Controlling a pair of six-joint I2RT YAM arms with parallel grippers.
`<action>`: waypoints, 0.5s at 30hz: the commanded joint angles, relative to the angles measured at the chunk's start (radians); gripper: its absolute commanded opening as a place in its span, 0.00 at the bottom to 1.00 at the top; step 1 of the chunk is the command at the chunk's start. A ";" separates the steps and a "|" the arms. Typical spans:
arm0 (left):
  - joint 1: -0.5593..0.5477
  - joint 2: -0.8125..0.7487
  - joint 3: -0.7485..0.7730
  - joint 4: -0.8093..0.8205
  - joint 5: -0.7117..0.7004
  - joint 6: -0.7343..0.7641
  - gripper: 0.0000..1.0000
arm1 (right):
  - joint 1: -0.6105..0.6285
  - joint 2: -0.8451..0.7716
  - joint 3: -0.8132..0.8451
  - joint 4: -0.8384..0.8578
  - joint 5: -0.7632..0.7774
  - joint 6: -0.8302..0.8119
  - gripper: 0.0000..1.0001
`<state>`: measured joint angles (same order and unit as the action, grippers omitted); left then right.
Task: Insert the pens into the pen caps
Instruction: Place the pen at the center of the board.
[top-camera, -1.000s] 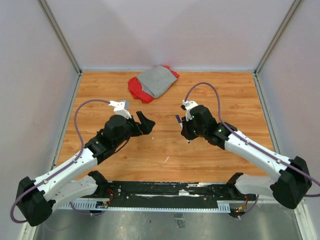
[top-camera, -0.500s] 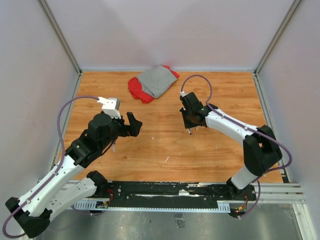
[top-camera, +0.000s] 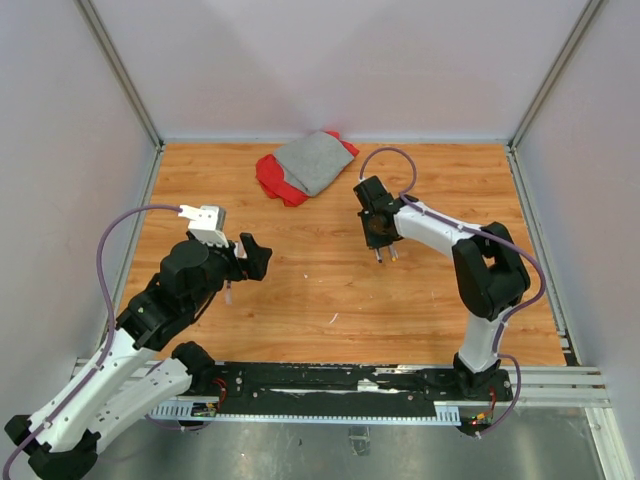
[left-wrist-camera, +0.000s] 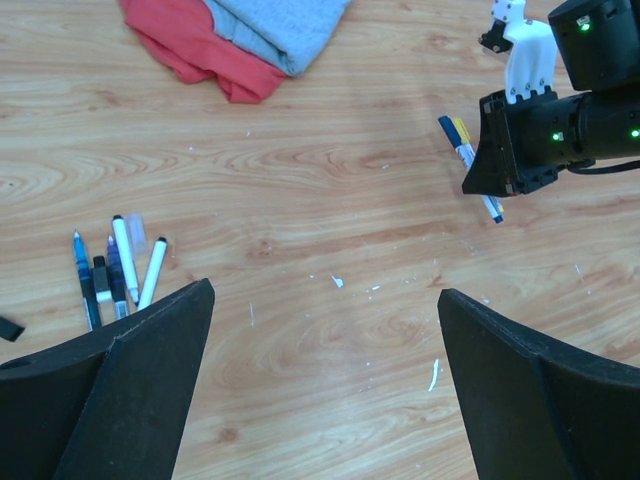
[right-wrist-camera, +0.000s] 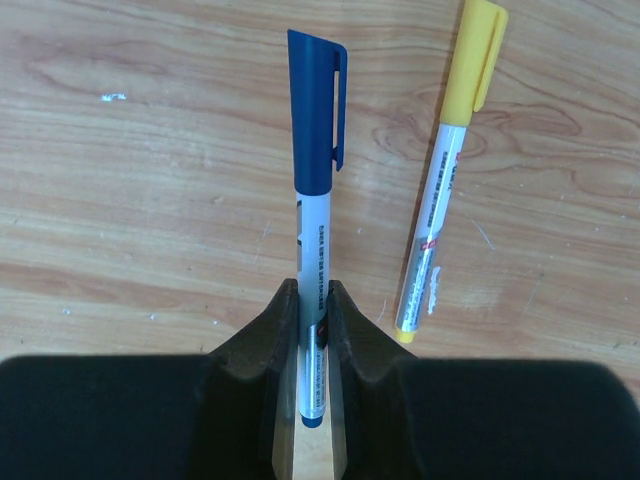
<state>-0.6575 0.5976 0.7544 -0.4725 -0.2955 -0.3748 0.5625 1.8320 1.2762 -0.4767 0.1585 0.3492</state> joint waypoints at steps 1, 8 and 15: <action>0.006 -0.002 -0.001 -0.002 -0.013 0.018 1.00 | -0.018 0.036 0.043 -0.020 0.034 0.020 0.02; 0.006 0.010 -0.001 -0.002 -0.010 0.020 1.00 | -0.029 0.085 0.073 -0.018 0.047 0.025 0.03; 0.006 0.012 -0.001 -0.003 -0.011 0.018 1.00 | -0.033 0.125 0.085 -0.018 0.059 0.049 0.08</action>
<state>-0.6575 0.6109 0.7544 -0.4747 -0.2985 -0.3733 0.5411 1.9255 1.3346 -0.4782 0.1833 0.3710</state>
